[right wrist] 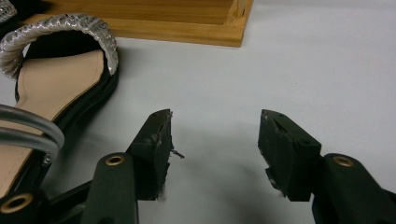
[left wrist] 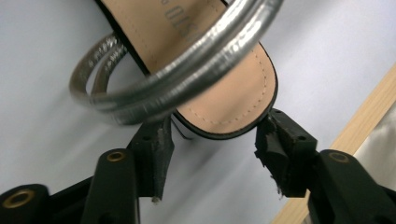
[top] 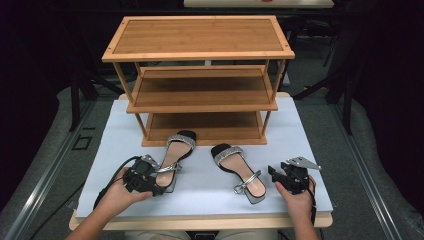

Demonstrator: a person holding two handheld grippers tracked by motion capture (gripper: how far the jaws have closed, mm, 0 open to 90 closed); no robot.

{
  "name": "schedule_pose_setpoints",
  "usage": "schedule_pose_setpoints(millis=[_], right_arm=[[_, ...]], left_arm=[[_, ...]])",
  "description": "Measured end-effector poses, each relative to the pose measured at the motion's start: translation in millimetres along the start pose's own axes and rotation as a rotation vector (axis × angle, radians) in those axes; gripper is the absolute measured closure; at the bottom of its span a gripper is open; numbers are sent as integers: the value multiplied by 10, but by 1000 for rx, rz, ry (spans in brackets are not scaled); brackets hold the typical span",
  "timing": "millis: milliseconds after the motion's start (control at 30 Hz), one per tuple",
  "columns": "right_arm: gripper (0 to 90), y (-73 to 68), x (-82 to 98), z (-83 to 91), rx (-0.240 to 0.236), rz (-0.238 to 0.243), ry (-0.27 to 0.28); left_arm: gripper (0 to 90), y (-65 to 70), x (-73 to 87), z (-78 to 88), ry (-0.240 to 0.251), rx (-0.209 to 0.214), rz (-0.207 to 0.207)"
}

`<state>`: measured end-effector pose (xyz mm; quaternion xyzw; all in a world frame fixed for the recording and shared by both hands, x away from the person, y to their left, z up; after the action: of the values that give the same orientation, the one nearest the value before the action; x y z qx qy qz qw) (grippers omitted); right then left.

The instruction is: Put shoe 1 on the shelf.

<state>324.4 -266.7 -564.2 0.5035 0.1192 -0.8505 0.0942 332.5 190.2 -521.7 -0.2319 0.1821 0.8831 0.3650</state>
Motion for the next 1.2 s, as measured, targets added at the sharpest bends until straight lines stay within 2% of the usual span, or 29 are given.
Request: schedule_pose_setpoints(millis=[67,133,200,233,367,567,667,733,967,1200], right_arm=[[440,1,0,1,-1,-1,1],[440,3,-1,2,-2,0,1],[440,5,-1,2,0,-1,1],[440,5,0,0,-1,-2,4],[440,7,1,1,-1,-2,-1],[441,2,-2,3,-4,-1,3],[440,3,-2,2,-3,-1,3],[440,3,-2,0,-4,0,2],[440,2,-4,1,-5,-1,4],[440,6,-3,0,-3,0,4]], left_arm=[[408,29,4,-60,26,-5,-24],[367,45,12,-136,35,-35,-45],[328,41,15,-194,51,-38,-45],[315,39,23,-216,76,-35,-50],[311,40,39,-225,97,-33,-57],[314,34,21,-216,83,-34,-75],[315,26,-15,-187,78,-23,-67],[316,16,-54,-173,76,-27,-77],[318,-81,-246,-165,95,-6,-30],[319,-188,-488,-239,112,-17,13]])
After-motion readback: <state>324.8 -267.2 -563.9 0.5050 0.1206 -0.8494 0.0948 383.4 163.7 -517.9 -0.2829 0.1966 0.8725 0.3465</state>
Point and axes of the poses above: each handheld gripper's, and its own axes: z roughly backward along the jaws, x roughly out of its underside, y roughly to its right, the point moved 1 cm from there along -z, roughly forward along the jaws, and after that the axes turned 7 degrees about y, right-handed, at the moved point
